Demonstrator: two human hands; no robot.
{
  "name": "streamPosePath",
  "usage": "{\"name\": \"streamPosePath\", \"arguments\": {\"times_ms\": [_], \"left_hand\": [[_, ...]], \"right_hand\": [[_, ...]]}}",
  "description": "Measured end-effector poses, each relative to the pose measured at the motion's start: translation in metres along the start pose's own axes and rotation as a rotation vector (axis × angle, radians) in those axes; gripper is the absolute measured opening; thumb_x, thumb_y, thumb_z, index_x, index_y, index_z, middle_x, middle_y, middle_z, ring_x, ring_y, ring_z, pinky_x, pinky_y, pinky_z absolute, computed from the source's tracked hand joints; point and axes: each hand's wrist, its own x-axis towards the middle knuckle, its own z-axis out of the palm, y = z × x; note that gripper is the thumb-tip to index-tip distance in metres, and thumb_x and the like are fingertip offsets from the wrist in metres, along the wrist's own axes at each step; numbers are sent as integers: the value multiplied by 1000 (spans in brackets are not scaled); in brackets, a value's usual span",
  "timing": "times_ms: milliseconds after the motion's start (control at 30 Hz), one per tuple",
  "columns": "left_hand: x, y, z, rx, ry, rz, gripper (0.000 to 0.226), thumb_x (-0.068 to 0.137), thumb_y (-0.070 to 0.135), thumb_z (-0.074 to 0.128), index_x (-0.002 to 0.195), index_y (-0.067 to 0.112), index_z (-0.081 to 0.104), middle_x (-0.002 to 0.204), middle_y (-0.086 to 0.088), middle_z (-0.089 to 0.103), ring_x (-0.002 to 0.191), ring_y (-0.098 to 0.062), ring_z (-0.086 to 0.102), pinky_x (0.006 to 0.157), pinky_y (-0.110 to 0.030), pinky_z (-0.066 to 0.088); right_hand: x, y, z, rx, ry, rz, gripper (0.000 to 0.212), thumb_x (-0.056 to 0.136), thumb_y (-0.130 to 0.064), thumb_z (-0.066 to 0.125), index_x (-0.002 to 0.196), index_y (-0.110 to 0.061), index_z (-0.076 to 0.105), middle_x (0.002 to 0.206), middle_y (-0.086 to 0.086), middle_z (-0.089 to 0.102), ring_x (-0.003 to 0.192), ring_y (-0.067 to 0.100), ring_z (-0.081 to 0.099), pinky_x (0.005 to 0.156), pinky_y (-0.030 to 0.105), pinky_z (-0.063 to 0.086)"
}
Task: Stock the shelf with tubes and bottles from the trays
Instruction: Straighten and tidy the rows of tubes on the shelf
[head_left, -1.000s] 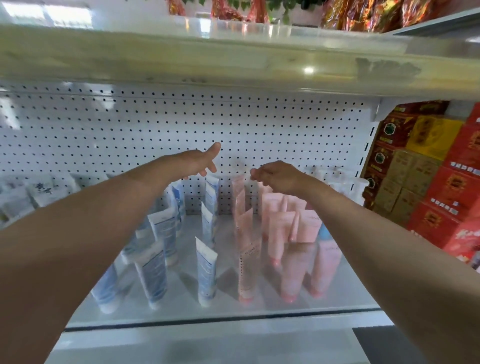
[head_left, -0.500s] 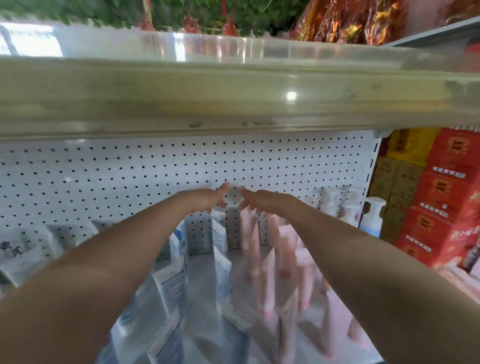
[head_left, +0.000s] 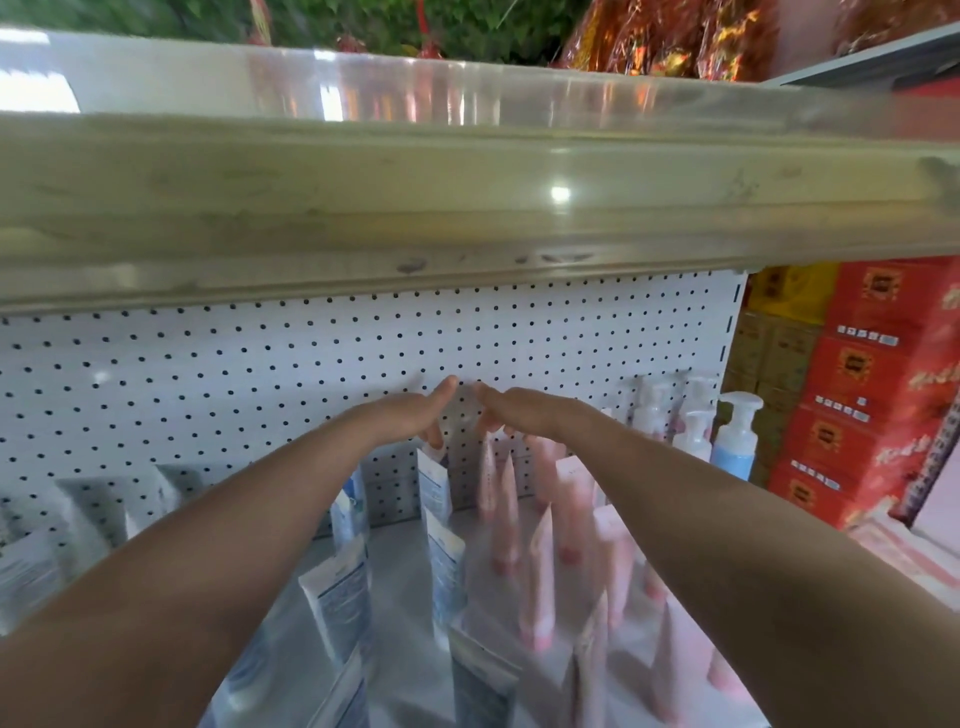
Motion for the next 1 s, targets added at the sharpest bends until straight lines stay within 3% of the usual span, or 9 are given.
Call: {"name": "streamPosePath", "arguments": {"times_ms": [267,433,500,567,633,733,867,933,1000], "left_hand": [[7,-5,4,-92,30,44,103,84,84,-2,80,23,81,120,2,66,114,-17,54,116,-47,28],[15,-9,6,-162,114,87,86,91,78,9,86,25,77,104,4,69,106,-15,60,107,-43,39],[17,-11,8,-154,172,107,74,96,71,22,91,19,75,100,1,71,102,-17,63,99,-39,45],[20,-13,9,-143,224,116,63,98,64,35,94,15,74,95,-1,72,97,-20,66,91,-35,49],[24,-15,11,-128,260,126,54,97,59,46,93,13,74,90,1,73,90,-18,68,87,-33,52],[31,-16,13,-74,309,110,51,89,57,60,79,9,72,77,0,71,74,-19,67,76,-33,53],[31,-16,15,-15,340,63,53,83,48,73,53,15,44,55,0,45,51,-18,43,52,-26,32],[30,-17,15,-5,353,50,45,80,43,79,54,15,54,57,2,53,52,-15,50,52,-24,37],[30,-16,15,23,346,51,26,77,40,83,67,20,70,75,3,68,70,-14,63,62,-26,48]], "right_hand": [[11,12,7,67,50,-42,80,97,-71,13,110,-22,75,134,-1,64,128,21,52,115,46,33],[11,11,7,112,241,-173,49,103,-54,38,112,-18,70,109,-3,68,106,17,61,87,32,45],[16,12,7,53,257,-180,36,99,-49,53,92,-16,67,84,-3,60,80,15,55,74,32,41],[21,13,8,48,257,-134,43,93,-48,63,67,-17,48,66,-2,43,62,16,42,64,32,35],[24,15,9,39,282,-108,45,89,-47,69,64,-17,45,65,-1,44,61,15,43,63,30,36],[28,16,11,13,300,-89,37,86,-44,74,76,-10,63,73,1,55,67,15,51,63,28,41],[36,17,13,-38,305,-66,42,81,-44,79,91,-4,73,82,9,67,74,17,57,67,31,48],[38,16,13,-45,317,-52,40,80,-43,81,89,-5,75,90,12,73,75,17,60,75,35,54],[38,14,12,-57,325,-51,34,80,-40,82,83,-7,75,88,10,73,74,16,61,75,35,54]]}}
